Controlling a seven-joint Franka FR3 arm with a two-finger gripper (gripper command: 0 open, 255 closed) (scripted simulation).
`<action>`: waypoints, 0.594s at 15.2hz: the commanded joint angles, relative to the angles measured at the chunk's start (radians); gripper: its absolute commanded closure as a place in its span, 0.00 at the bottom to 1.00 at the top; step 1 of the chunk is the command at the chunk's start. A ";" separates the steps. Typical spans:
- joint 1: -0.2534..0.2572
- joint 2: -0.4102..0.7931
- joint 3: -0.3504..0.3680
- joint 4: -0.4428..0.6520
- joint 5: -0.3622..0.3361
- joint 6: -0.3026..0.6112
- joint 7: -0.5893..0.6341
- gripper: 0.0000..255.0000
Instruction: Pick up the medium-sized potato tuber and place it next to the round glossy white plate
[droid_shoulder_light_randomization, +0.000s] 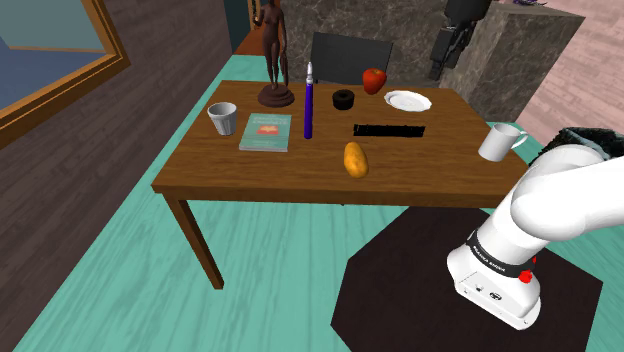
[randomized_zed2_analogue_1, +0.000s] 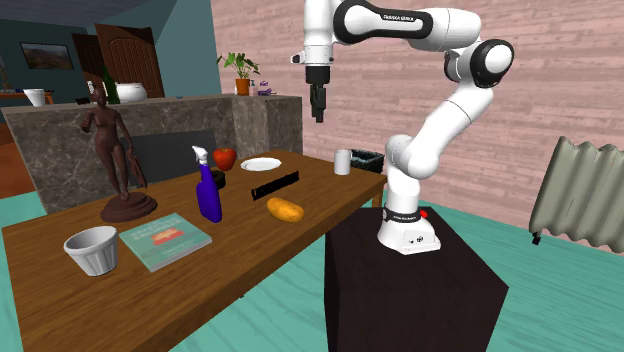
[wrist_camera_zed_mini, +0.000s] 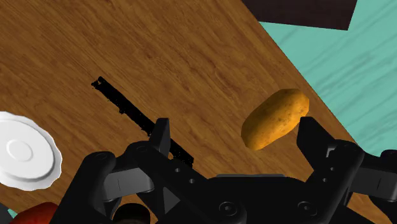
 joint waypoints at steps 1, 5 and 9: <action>0.000 0.000 0.000 0.000 0.000 0.000 0.000 0.00; -0.015 0.044 0.065 -0.084 0.034 0.121 0.147 0.00; -0.028 0.119 0.128 -0.140 0.062 0.248 0.291 0.00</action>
